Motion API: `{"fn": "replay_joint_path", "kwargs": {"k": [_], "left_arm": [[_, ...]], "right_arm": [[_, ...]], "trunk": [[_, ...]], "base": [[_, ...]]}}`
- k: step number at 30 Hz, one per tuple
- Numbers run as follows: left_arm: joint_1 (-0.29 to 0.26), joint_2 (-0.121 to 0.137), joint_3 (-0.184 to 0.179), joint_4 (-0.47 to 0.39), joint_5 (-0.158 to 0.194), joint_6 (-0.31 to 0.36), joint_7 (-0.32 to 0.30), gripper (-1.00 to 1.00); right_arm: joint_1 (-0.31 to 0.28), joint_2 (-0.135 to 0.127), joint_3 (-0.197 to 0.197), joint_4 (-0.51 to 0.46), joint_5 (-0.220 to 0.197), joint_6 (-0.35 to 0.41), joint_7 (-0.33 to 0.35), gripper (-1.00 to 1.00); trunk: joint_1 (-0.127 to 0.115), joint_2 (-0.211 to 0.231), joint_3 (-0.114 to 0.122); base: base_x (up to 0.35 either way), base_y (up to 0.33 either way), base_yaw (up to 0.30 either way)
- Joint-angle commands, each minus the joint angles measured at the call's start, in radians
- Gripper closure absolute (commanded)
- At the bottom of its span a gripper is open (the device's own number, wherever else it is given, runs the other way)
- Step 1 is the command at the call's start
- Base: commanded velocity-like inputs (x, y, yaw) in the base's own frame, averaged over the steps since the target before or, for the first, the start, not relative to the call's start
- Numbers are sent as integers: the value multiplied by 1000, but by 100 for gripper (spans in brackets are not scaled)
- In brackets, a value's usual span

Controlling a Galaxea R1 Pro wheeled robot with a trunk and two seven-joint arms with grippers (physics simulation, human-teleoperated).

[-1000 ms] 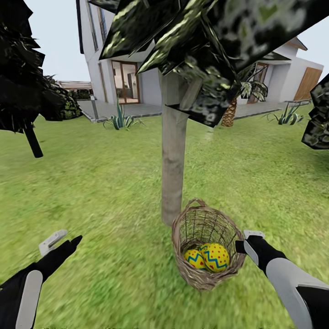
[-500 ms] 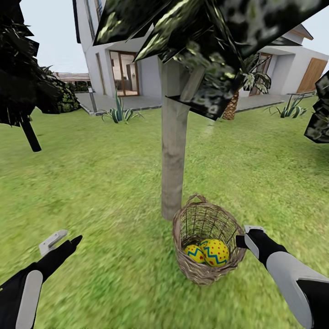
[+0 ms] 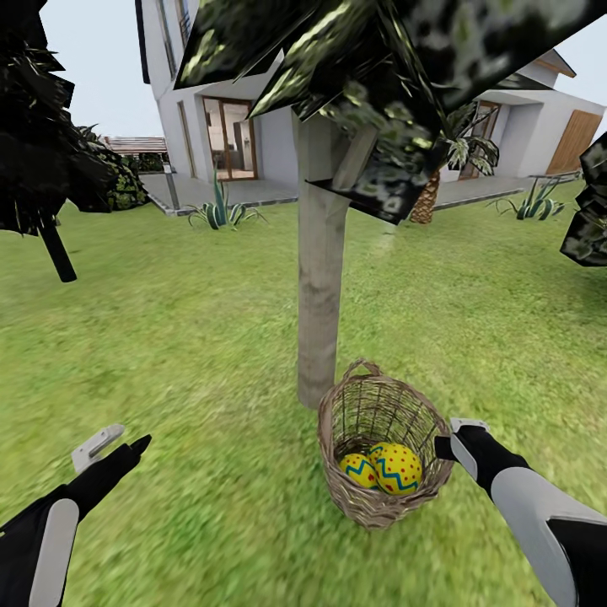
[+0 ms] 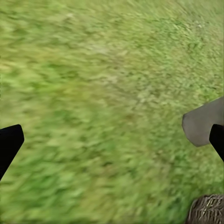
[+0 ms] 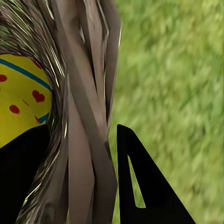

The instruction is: Take the three Easter eggs out of the wicker basket on the lawn in the garden, then place them on the lawn next to a single tree (choose any tree) so that all three eggs are next to the same tree and none are left in the basket.

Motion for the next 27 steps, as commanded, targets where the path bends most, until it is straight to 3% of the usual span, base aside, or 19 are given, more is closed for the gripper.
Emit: {"fn": "replay_joint_path", "kwargs": {"k": [1,27], "left_arm": [[-1,-1,2,0,10,6,4,-100],[-1,-1,2,2,9,4,5,-100]], "right_arm": [[29,9,-16,-6,6,-24,-4,100],[29,8,-16,-6,7,-24,-4,100]], "trunk": [[0,0,-1],[-1,1,10]], "base": [[0,0,0],[9,0,0]]}}
